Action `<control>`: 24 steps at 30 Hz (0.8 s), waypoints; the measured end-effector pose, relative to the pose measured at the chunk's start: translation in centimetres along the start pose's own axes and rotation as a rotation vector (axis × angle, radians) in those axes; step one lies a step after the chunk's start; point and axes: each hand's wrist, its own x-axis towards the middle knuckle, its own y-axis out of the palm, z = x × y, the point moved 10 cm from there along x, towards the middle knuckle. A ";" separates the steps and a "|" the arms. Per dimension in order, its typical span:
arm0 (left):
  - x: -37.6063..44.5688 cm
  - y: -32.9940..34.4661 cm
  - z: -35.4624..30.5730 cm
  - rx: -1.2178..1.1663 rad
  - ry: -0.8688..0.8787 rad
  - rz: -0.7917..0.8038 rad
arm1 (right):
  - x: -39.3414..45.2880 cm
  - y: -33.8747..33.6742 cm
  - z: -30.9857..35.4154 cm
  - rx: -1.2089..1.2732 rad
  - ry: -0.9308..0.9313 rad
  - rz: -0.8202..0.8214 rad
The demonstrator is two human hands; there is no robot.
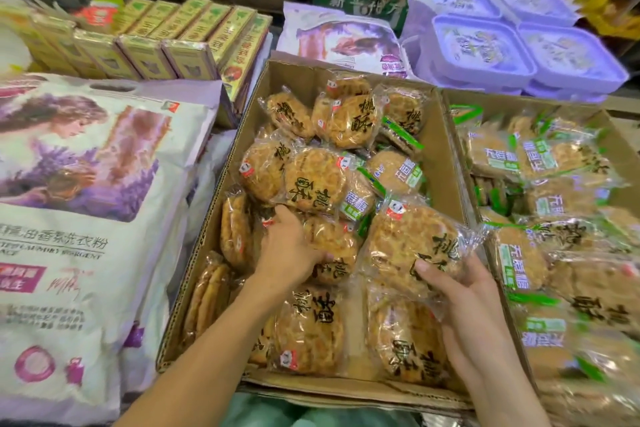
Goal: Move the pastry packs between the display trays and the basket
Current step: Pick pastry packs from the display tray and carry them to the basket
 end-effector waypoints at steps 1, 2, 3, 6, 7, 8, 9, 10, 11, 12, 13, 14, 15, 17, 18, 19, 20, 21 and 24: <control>-0.1 0.1 0.1 0.005 -0.020 0.024 | 0.0 0.0 0.1 -0.007 -0.004 0.005; -0.2 0.1 0.2 0.017 -0.035 0.044 | 0.0 0.0 0.2 -0.013 -0.009 0.011; -0.3 0.1 0.2 0.028 -0.035 0.051 | 0.0 0.1 0.3 -0.016 -0.018 0.023; -1.6 -0.6 0.2 -0.015 0.002 0.038 | 0.2 -0.1 0.4 -0.004 -0.026 0.064; -2.3 -1.0 0.1 -0.059 0.024 0.024 | 0.4 -0.1 0.5 -0.005 -0.020 0.075; -3.1 -1.5 0.1 -0.098 0.047 0.003 | 0.6 0.0 0.6 -0.011 -0.021 0.088; -4.0 -2.3 0.1 -0.133 0.068 -0.031 | 0.8 0.0 0.6 -0.025 -0.029 0.105; -5.0 -2.9 0.3 -0.168 0.079 -0.071 | 1.0 0.1 0.5 -0.032 -0.034 0.123; -6.1 -3.6 0.5 -0.196 0.088 -0.115 | 1.1 0.1 0.6 -0.027 -0.034 0.140; -7.4 -4.2 0.7 -0.234 0.090 -0.158 | 1.3 0.3 0.7 -0.019 -0.030 0.160; -8.8 -4.8 1.0 -0.298 0.078 -0.203 | 1.3 0.5 0.9 -0.013 -0.028 0.187; -10.2 -5.3 1.4 -0.388 0.057 -0.249 | 1.3 0.9 0.9 -0.009 -0.027 0.229; -11.7 -5.9 1.8 -0.486 0.042 -0.308 | 1.3 1.3 0.9 -0.005 -0.020 0.274; -14.7 -6.5 3.1 -0.668 0.001 -0.437 | 1.2 2.2 0.6 -0.009 0.007 0.363; -16.3 -6.7 3.9 -0.731 -0.026 -0.510 | 1.2 2.6 0.2 -0.005 0.017 0.413; -18.2 -6.9 4.8 -0.792 -0.061 -0.583 | 0.8 3.1 0.0 -0.020 0.023 0.453; -20.2 -6.9 5.8 -0.864 -0.094 -0.655 | 0.0 4.0 -0.3 -0.056 0.030 0.495; -22.3 -6.8 7.1 -0.938 -0.122 -0.717 | -0.7 4.8 -0.6 -0.110 0.037 0.524; -29.1 -6.5 10.2 -1.046 -0.177 -0.882 | -4.4 8.5 -1.5 -0.163 0.009 0.691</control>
